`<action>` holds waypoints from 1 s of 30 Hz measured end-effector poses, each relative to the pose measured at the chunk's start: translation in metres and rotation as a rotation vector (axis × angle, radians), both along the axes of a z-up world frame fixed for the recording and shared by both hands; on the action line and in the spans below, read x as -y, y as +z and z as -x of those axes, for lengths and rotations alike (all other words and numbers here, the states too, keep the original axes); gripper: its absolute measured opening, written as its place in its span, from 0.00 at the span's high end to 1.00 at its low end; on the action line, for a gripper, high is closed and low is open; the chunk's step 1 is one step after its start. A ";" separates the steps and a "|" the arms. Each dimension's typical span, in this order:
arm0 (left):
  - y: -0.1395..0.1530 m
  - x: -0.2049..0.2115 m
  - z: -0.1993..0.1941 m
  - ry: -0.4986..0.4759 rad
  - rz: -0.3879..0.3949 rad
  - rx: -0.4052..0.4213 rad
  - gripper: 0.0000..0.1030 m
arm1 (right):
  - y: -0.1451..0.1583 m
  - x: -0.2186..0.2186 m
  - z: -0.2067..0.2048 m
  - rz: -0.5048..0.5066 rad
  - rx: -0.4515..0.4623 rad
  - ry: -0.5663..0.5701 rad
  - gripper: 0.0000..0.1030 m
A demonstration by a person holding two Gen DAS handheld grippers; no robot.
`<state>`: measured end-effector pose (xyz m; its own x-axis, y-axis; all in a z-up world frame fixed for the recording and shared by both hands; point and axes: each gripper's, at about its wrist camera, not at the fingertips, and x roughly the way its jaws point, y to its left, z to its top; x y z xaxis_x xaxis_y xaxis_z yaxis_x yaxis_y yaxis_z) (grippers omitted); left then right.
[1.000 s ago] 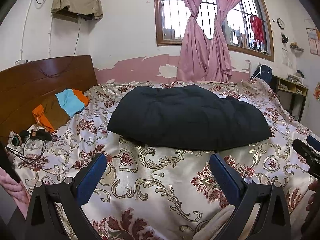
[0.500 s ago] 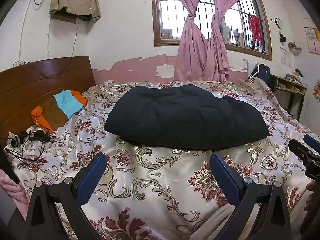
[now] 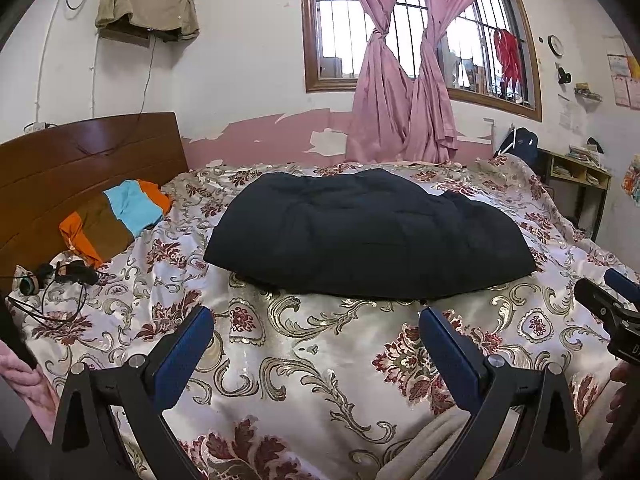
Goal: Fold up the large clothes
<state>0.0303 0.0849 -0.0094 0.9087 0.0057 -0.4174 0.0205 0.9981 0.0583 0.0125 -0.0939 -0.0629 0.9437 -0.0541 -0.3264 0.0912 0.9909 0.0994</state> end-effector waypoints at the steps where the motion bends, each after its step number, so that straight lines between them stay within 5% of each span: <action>1: 0.000 0.001 0.000 -0.001 0.000 0.001 0.00 | 0.000 0.000 0.000 0.000 0.001 0.001 0.01; 30: 0.003 -0.003 -0.002 -0.006 0.004 0.001 0.00 | 0.000 0.000 0.000 0.000 0.000 0.001 0.01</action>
<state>0.0319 0.0883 -0.0067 0.9091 -0.0017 -0.4167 0.0265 0.9982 0.0538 0.0120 -0.0934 -0.0632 0.9436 -0.0531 -0.3268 0.0902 0.9909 0.0994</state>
